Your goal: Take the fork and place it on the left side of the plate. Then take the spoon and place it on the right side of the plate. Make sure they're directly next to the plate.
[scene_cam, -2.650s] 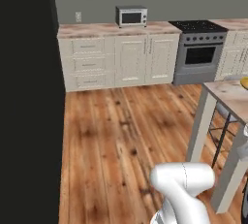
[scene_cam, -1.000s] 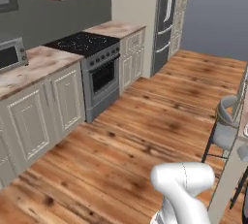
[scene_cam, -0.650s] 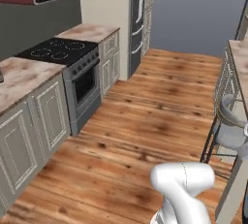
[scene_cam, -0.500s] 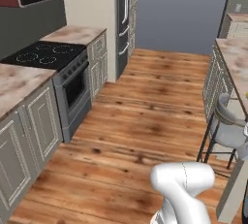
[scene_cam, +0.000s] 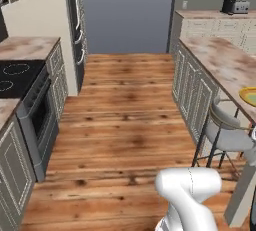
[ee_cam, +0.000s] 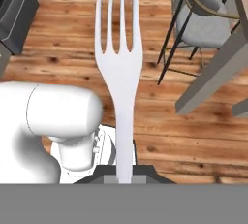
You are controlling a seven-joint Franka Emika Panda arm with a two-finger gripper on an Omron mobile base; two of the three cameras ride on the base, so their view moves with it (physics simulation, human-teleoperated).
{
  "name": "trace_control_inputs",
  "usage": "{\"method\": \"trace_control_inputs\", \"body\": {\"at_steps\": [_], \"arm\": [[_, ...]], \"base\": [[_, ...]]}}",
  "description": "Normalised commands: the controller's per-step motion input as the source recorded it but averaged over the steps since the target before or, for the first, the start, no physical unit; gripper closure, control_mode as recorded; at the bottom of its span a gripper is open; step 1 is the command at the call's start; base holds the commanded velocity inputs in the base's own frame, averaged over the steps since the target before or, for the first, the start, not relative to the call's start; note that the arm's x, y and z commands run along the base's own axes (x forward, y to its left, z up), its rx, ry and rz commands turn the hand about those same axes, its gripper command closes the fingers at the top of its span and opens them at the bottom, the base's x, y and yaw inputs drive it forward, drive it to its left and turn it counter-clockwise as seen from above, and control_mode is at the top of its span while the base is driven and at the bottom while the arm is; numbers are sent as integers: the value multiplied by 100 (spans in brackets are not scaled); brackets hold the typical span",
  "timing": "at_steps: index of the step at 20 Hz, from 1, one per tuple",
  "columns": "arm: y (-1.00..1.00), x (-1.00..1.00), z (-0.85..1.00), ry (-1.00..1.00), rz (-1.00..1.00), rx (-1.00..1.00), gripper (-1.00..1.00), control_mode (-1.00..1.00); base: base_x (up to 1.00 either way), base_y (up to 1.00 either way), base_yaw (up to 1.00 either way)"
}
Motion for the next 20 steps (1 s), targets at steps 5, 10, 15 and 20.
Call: {"method": "trace_control_inputs", "body": {"at_steps": [5,10,15,20], "arm": [[0,0,0,0,0,0,100,100],[0,0,0,0,0,0,100,100],[0,0,0,0,0,0,100,100],[0,0,0,0,0,0,100,100]], "base": [[86,50,-48],[85,47,-48],[82,46,-48],[65,47,-53]]}}
